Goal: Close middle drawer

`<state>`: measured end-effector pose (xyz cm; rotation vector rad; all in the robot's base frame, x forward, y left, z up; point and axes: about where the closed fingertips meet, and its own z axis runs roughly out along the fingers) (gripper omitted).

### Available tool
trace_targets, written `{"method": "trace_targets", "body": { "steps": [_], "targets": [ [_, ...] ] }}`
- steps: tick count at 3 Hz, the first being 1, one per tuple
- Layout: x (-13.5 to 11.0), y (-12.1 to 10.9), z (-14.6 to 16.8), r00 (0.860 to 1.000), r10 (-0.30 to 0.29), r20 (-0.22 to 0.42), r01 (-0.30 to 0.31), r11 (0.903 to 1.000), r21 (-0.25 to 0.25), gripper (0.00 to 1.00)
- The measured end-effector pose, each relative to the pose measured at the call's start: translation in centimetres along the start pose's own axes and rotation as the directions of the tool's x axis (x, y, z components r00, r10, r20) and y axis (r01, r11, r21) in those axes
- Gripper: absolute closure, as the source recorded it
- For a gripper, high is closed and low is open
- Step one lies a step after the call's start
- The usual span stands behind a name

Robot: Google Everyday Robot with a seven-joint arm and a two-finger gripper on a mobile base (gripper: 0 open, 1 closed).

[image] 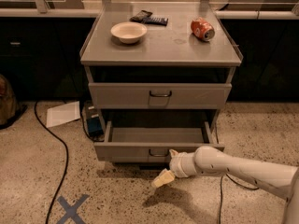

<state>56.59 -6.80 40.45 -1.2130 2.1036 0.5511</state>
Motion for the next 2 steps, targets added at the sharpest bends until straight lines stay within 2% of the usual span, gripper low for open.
{"method": "trace_targets", "body": {
  "steps": [1, 2],
  "targets": [
    [-1.28, -2.2, 0.1, 0.999, -0.017, 0.033, 0.013, 0.9937, 0.111, 0.0],
    [-1.28, -2.2, 0.1, 0.999, -0.016, 0.033, 0.013, 0.9937, 0.111, 0.0]
  ]
}}
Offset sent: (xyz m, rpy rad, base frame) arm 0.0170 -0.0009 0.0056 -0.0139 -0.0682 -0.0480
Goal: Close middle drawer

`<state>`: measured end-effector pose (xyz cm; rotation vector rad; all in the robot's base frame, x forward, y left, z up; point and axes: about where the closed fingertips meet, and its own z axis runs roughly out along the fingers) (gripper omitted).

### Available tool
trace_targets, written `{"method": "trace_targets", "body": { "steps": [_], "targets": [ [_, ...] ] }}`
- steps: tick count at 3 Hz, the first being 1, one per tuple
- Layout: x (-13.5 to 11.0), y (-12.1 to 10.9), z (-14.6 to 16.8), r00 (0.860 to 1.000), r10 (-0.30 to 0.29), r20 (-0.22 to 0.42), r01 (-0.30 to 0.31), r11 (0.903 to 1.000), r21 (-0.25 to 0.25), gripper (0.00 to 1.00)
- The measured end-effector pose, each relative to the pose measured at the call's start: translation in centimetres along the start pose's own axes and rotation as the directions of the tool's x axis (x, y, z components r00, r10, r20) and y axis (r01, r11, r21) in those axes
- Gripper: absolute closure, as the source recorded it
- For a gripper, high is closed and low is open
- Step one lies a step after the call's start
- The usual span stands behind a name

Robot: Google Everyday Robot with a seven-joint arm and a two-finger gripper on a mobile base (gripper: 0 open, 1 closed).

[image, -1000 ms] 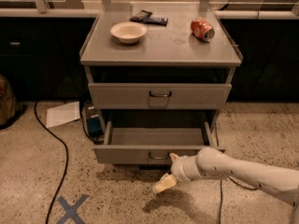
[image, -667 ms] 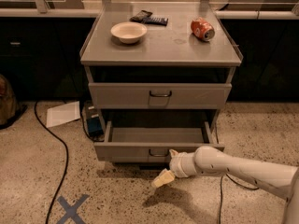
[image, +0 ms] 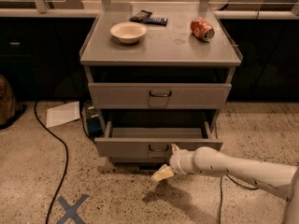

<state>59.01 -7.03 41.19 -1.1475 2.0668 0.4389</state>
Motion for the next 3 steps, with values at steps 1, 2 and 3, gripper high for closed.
{"method": "trace_targets", "body": {
  "steps": [1, 2, 3],
  "targets": [
    [0.2, -1.4, -0.1, 0.998, 0.054, -0.018, -0.054, 0.9985, 0.007, 0.0],
    [-0.5, -4.3, -1.2, 0.993, 0.115, -0.016, -0.113, 0.9895, 0.09, 0.0],
    [-2.1, -6.7, -2.0, 0.994, 0.108, 0.002, -0.106, 0.9756, 0.192, 0.0]
  ]
}}
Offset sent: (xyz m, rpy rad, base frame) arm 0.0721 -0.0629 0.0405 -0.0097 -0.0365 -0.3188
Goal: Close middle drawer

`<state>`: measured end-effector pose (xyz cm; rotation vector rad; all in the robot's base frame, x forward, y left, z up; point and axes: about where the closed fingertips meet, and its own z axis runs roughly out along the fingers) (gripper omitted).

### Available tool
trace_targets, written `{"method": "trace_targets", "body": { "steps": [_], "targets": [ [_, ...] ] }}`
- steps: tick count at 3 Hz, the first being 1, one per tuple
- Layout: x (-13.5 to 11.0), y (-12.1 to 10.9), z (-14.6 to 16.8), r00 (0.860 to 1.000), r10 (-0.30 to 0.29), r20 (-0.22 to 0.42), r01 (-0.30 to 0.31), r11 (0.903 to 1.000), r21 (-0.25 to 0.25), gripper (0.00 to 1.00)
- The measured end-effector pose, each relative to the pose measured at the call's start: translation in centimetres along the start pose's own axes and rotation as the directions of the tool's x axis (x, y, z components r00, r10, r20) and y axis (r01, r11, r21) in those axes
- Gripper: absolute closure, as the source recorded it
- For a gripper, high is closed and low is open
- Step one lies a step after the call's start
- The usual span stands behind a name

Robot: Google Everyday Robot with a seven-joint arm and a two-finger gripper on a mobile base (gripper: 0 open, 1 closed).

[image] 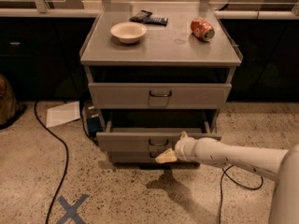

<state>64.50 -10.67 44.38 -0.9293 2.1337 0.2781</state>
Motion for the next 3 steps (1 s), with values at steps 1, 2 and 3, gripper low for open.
{"method": "trace_targets", "body": {
  "steps": [1, 2, 3],
  "targets": [
    [-0.3, -0.5, 0.0, 1.0, -0.002, 0.01, 0.002, 0.9998, 0.021, 0.0],
    [0.0, 0.0, 0.3, 1.0, 0.013, 0.016, -0.013, 0.9999, 0.009, 0.0],
    [1.6, 3.4, 1.3, 0.999, 0.003, 0.038, -0.002, 0.9994, -0.034, 0.0]
  ]
}}
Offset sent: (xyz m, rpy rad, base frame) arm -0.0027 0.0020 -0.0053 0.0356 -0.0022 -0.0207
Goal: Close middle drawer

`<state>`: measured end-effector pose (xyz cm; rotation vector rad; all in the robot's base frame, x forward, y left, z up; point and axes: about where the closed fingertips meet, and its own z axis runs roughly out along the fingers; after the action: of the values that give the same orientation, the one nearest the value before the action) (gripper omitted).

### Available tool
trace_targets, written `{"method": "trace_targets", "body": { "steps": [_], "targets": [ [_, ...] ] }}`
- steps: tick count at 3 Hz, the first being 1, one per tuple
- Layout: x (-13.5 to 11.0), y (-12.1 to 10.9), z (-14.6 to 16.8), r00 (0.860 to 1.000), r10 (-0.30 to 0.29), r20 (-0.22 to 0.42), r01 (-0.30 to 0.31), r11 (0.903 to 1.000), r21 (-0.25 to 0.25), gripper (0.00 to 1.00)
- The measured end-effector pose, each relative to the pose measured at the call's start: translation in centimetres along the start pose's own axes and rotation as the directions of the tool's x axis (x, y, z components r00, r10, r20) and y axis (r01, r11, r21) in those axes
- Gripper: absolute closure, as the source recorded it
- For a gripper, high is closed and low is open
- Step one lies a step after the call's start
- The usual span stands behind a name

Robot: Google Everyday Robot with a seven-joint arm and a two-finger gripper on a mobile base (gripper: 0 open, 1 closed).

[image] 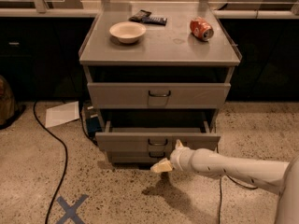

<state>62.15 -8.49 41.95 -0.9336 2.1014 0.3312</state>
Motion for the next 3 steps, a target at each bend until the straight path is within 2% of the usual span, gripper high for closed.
{"method": "trace_targets", "body": {
  "steps": [1, 2, 3],
  "targets": [
    [1.1, 1.9, 1.9, 1.0, 0.002, 0.0, -0.002, 0.9993, -0.036, 0.0],
    [1.8, -0.5, 3.4, 1.0, 0.013, -0.001, -0.013, 0.9999, -0.002, 0.0],
    [1.4, -1.8, 3.4, 1.0, 0.008, 0.008, -0.008, 0.9997, 0.025, 0.0]
  ]
}}
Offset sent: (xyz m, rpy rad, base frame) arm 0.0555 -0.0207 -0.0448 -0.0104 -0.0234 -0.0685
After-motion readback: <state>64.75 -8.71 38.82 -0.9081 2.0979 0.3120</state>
